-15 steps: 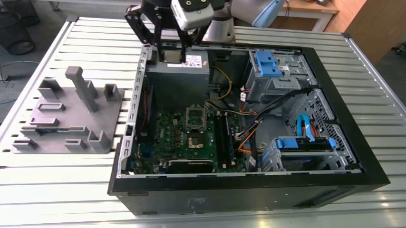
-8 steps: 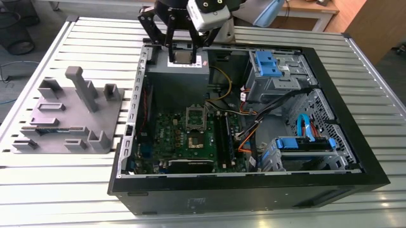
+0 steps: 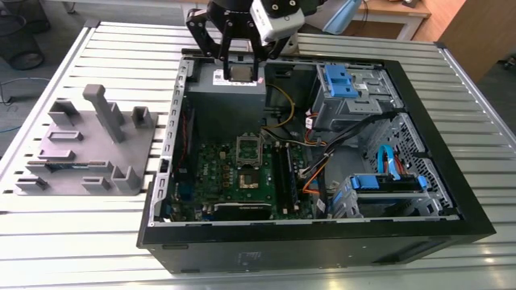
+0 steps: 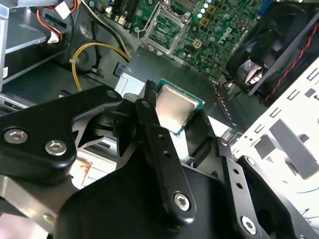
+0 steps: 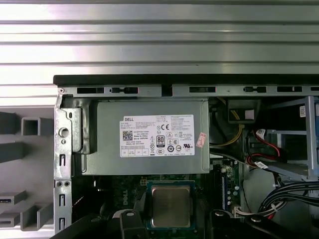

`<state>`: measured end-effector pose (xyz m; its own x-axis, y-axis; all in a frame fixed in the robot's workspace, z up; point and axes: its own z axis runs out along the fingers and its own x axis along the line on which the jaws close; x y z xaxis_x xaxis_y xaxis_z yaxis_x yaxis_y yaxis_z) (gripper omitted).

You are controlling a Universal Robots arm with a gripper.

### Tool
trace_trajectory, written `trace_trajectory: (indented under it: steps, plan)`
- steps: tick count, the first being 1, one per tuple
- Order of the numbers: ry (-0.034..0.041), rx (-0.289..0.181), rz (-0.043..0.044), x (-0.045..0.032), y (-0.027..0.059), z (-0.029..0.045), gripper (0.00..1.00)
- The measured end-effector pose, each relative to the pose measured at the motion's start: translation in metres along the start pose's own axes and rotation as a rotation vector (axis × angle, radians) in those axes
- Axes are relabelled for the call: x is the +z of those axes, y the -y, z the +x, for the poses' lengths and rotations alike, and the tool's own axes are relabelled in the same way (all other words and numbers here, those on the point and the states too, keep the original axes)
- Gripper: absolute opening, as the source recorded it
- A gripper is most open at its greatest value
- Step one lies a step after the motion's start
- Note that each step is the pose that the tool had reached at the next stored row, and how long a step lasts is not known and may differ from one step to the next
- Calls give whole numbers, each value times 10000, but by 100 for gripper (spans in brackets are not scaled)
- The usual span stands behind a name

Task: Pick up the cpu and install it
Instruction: 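Pick up the cpu and move it towards the insertion slot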

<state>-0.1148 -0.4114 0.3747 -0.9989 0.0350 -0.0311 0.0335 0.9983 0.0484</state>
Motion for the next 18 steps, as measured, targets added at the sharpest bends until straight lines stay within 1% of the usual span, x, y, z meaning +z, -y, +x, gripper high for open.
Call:
trace_trajectory:
  steps: [7,18]
  plan:
    - [0,-2,-1,8,9,-3,47]
    - [0,-1,0,63,84,-3,47]
